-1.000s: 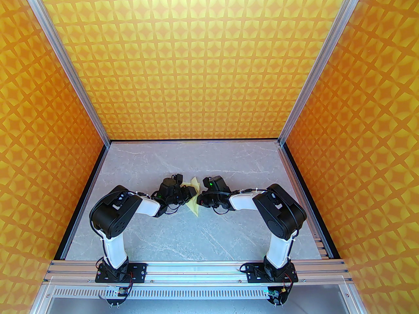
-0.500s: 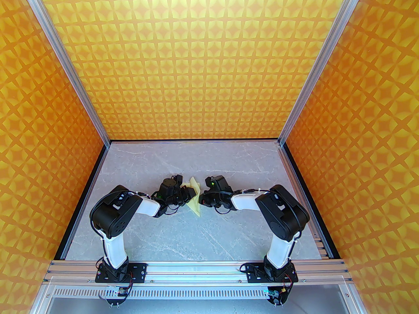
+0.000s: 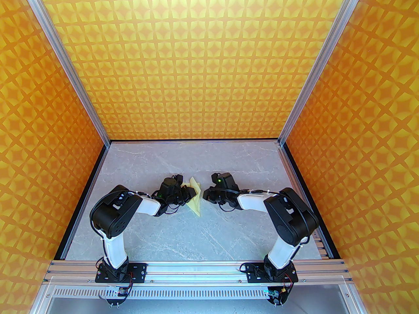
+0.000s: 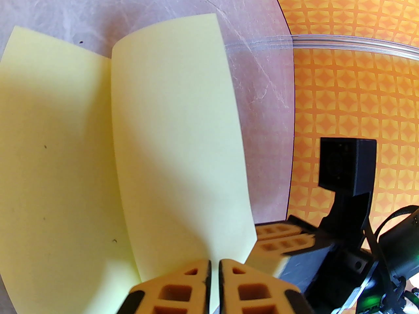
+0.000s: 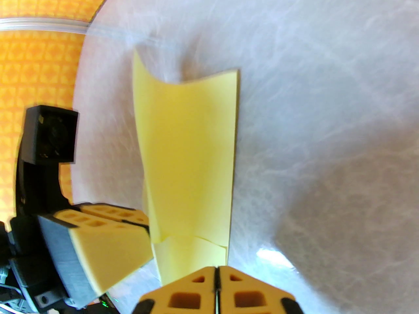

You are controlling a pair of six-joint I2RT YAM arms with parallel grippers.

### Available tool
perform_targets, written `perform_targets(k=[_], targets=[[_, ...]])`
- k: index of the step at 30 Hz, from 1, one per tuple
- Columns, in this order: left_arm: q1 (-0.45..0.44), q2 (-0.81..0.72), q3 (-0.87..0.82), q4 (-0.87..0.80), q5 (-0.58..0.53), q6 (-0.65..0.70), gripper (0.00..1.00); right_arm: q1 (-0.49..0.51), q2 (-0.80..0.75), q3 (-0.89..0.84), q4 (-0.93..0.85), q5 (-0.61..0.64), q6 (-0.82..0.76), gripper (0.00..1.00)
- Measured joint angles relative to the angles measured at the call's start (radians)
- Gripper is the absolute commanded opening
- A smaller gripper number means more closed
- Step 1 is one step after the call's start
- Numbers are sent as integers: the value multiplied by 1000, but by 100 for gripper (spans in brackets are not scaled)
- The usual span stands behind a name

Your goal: Fold a paper plane with a square sheet of paper (fold left side to right side)

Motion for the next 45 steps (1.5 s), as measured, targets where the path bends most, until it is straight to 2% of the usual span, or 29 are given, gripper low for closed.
perform_targets(k=[9, 21, 32, 39, 40, 41, 45], targets=[[0, 0, 11, -10, 0, 7, 12, -7, -5, -7, 104, -50, 55, 16], [-2, 0, 11, -16, 0, 15, 12, -7, 42, 17, 117, -73, 68, 16], [-2, 0, 12, -18, 0, 19, 12, -7, 73, 58, 105, -79, 64, 0], [-2, 0, 13, -39, 0, 25, 12, -7, 89, 68, 86, -79, 59, 0], [-2, 0, 13, -41, 0, 26, 12, -7, 90, 68, 85, -79, 59, 6], [-2, 0, 13, -44, 0, 26, 12, -7, 91, 69, 82, -79, 58, 8], [-2, 0, 13, -51, 0, 27, 12, -7, 93, 72, 75, -79, 56, 10]])
